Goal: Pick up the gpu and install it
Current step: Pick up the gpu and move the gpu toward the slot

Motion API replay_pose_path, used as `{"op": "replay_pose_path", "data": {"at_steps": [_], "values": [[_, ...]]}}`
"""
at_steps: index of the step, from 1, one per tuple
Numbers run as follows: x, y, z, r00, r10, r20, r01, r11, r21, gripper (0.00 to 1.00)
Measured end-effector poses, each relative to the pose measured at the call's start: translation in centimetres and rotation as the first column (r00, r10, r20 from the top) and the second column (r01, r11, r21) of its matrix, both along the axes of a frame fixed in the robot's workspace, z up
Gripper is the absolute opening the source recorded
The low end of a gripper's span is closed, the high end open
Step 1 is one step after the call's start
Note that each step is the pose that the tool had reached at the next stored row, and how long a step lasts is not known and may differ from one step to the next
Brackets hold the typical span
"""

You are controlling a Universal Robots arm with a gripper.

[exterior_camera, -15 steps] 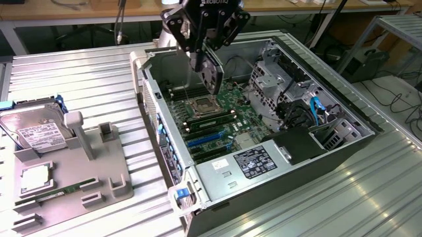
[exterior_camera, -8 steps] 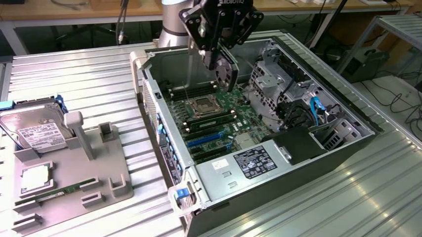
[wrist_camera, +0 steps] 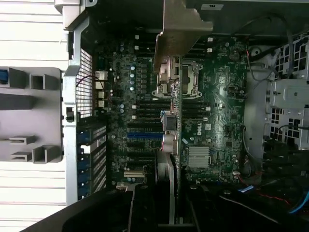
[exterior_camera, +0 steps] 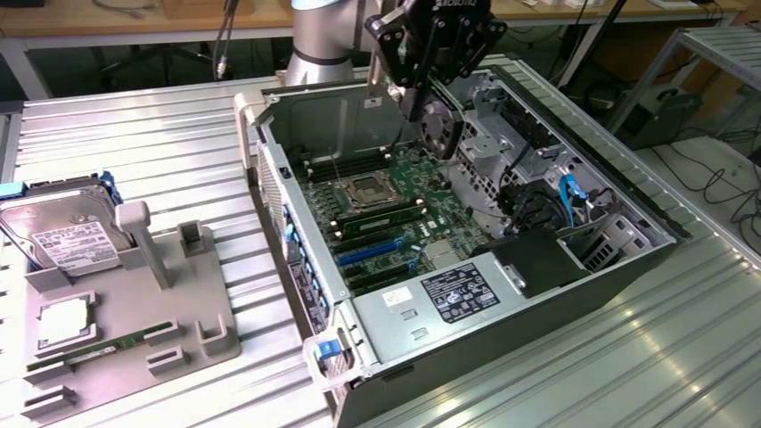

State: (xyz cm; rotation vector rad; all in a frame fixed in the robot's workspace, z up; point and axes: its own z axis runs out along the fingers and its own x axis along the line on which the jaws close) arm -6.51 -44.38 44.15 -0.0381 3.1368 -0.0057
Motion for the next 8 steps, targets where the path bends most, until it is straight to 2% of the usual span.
{"op": "replay_pose_path", "data": {"at_steps": [4,8], "values": [[2.1,0.00,-0.02,1.0000,0.000,0.0001,0.000,1.0000,0.0000,0.28],[3.7,0.00,-0.04,1.0000,0.000,0.0001,0.000,1.0000,0.0001,0.28]]}}
